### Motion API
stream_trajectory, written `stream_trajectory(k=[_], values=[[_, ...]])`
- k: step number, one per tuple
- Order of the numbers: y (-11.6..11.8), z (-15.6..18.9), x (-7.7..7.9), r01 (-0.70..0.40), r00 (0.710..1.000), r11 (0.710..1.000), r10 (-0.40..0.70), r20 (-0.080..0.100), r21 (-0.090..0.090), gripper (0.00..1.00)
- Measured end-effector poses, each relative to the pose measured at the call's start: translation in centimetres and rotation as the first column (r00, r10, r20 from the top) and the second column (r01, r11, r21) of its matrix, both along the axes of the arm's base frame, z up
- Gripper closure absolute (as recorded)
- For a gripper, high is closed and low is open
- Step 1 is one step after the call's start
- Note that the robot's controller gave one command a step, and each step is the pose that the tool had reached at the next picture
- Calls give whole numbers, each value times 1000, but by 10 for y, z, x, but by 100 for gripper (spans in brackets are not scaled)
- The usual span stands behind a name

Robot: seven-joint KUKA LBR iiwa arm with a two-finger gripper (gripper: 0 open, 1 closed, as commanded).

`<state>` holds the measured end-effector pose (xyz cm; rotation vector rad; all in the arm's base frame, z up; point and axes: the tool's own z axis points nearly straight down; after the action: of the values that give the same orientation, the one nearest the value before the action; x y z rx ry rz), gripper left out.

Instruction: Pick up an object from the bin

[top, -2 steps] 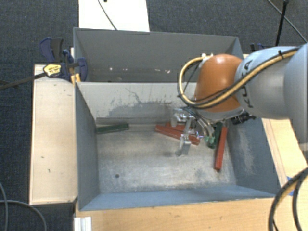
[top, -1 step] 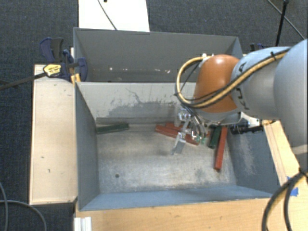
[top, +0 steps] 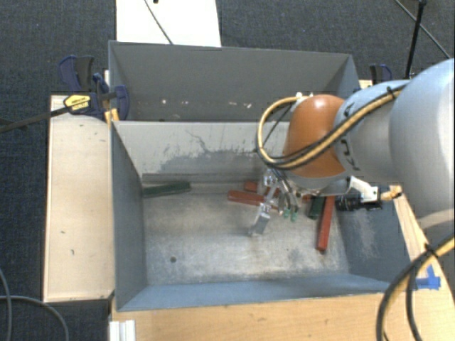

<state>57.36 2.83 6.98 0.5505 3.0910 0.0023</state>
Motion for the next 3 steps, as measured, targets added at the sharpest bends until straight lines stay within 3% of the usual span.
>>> stream_trajectory(k=[1,2,3], values=[[18,1,-5,19,1000,1000,-19,-2,-1,0],[17,1,-5,20,1000,1000,-20,1,-1,100],[17,57,-3,16,1000,1000,-16,5,0,100]])
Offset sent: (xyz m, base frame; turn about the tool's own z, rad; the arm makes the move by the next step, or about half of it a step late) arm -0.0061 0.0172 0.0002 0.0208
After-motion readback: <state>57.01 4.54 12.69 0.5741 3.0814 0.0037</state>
